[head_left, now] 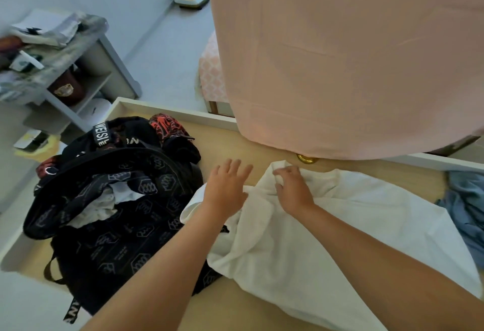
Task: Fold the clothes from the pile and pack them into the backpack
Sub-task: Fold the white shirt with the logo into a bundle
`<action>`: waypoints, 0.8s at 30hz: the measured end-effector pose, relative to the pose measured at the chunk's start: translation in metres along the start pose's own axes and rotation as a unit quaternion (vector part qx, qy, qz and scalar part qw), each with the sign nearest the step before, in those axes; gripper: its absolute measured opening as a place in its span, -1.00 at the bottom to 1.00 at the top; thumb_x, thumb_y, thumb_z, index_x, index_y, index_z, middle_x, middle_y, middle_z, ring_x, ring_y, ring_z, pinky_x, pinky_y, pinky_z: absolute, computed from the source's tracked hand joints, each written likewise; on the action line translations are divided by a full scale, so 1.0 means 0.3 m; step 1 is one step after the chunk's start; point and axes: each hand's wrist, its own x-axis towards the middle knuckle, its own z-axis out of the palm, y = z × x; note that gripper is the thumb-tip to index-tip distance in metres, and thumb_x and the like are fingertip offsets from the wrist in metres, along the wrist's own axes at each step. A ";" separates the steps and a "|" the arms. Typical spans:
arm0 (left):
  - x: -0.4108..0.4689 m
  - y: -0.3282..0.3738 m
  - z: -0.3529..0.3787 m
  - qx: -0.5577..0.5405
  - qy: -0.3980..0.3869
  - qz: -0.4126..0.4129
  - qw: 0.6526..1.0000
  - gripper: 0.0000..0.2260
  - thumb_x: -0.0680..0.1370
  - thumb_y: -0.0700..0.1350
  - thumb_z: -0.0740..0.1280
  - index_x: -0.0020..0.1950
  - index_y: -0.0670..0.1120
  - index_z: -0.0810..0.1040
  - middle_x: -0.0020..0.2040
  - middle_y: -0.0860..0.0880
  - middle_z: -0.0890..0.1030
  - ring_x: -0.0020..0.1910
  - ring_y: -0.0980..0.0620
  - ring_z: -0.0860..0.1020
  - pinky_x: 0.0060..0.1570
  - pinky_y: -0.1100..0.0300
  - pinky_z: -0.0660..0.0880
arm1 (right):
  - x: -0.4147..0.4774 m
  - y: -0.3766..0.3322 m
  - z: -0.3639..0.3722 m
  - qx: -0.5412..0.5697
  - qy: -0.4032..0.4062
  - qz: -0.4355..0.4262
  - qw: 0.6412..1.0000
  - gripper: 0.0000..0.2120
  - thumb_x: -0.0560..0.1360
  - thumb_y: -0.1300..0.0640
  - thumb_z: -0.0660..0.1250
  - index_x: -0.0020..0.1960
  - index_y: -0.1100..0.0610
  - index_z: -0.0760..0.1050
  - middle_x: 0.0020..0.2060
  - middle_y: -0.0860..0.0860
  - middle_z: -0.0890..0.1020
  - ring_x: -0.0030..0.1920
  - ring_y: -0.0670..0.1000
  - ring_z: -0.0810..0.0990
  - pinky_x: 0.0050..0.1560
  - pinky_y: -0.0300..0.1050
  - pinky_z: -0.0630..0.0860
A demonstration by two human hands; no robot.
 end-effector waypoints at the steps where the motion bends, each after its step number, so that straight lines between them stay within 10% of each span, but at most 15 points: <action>1: 0.011 0.001 0.033 0.032 -0.048 -0.010 0.998 -0.36 0.57 0.11 0.28 0.58 0.08 0.08 0.48 -0.05 0.33 0.45 -0.11 0.29 0.41 -0.01 0.16 | 0.013 -0.002 -0.005 -0.041 0.001 0.039 0.998 -0.67 0.59 0.11 0.29 0.35 0.08 0.43 0.28 0.08 0.44 0.22 0.12 0.50 0.14 -0.02 0.48; 4: -0.024 -0.044 0.097 0.067 -0.135 -0.029 0.988 -0.51 0.60 -0.01 0.20 0.53 0.10 0.19 0.14 0.00 0.59 0.14 -0.05 0.52 0.19 0.09 0.24 | 0.049 -0.001 -0.023 -0.141 -0.061 0.118 0.981 -0.68 0.54 -0.11 0.34 0.16 0.07 0.47 0.06 0.03 0.59 0.10 0.12 0.56 0.01 -0.02 0.43; 8: -0.152 -0.116 0.080 0.033 0.064 -0.017 0.997 -0.78 0.50 -0.16 0.19 -0.10 0.00 0.64 -0.28 0.03 0.50 -0.27 -0.03 0.42 -0.17 0.12 0.20 | 0.098 0.000 -0.038 -0.064 -0.028 0.116 0.991 -0.83 0.52 -0.05 0.33 -0.14 0.03 0.57 -0.16 -0.04 0.63 -0.07 0.07 0.60 -0.07 -0.08 0.49; 10: -0.241 -0.149 0.068 0.039 0.155 -0.046 0.986 -0.79 0.43 -0.18 0.22 -0.42 -0.07 0.44 -0.42 0.01 0.34 -0.39 -0.03 0.29 -0.26 0.11 0.18 | 0.112 -0.013 -0.053 0.035 0.025 0.115 0.992 -0.69 0.53 -0.01 0.33 -0.32 0.09 0.40 -0.33 -0.04 0.54 -0.24 0.05 0.54 -0.26 -0.12 0.39; 12: -0.313 -0.151 0.029 0.044 0.085 -0.132 0.987 -0.75 0.36 -0.19 0.25 -0.50 -0.06 0.29 -0.46 0.02 0.28 -0.43 -0.02 0.26 -0.28 0.12 0.20 | 0.121 -0.022 -0.070 0.084 0.071 0.113 0.987 -0.62 0.54 -0.01 0.33 -0.39 0.07 0.31 -0.38 -0.04 0.48 -0.29 0.06 0.50 -0.30 -0.13 0.32; 16: -0.289 -0.098 -0.049 0.074 -0.082 -0.259 0.960 -0.82 0.47 -0.04 0.17 -0.33 -0.03 0.38 -0.23 0.02 0.45 -0.17 -0.03 0.41 -0.06 0.09 0.31 | 0.111 -0.032 -0.074 0.070 0.115 0.055 0.989 -0.68 0.56 0.00 0.33 -0.35 -0.01 0.42 -0.15 -0.02 0.49 -0.19 0.08 0.53 -0.18 -0.11 0.39; 20: -0.121 0.003 -0.058 0.002 0.111 -0.086 0.990 -0.95 0.39 -0.14 0.31 -0.21 -0.09 0.55 -0.25 -0.03 0.47 -0.25 -0.08 0.42 -0.22 0.10 0.23 | 0.062 -0.035 -0.073 0.111 0.109 -0.008 0.988 -0.82 0.53 0.21 0.30 0.08 0.02 0.56 0.14 0.06 0.51 0.02 0.10 0.56 -0.04 -0.05 0.49; 24: -0.036 0.117 0.055 -0.131 -0.027 0.032 0.991 -0.59 0.56 -0.13 0.21 0.43 0.01 0.39 0.33 -0.05 0.45 0.28 -0.11 0.42 0.18 0.03 0.38 | -0.056 0.041 -0.054 0.002 0.066 -0.068 0.995 -0.58 0.49 0.27 0.33 0.32 0.03 0.46 0.29 0.04 0.40 0.19 0.09 0.51 0.19 -0.02 0.49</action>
